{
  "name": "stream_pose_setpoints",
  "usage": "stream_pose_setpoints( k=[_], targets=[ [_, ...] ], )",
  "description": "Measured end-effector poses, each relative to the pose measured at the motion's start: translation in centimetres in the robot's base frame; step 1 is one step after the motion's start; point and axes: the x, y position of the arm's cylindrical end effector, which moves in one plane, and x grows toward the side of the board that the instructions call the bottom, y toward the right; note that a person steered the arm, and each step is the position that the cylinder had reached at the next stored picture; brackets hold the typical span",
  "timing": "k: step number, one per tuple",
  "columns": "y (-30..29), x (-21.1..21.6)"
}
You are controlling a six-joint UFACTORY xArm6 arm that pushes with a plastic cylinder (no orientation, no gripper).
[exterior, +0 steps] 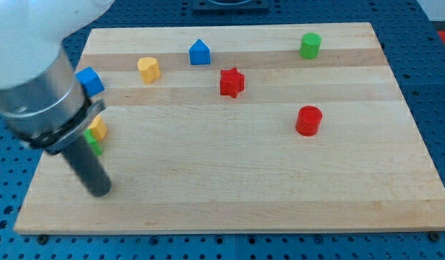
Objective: Push the blue cube closer to the red star
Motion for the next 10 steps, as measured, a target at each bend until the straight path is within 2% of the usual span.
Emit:
stream_pose_setpoints(
  k=[1,2,4,5,7,8,9,10],
  targets=[
    [-7.5,-2.0],
    [-9.6,-3.8],
    [-8.2,-16.7],
    [-8.2,-19.8],
    [-1.3,-19.7],
    [-4.7,-21.9],
    [-6.5,-26.2],
    [-5.8,-27.1]
  ],
)
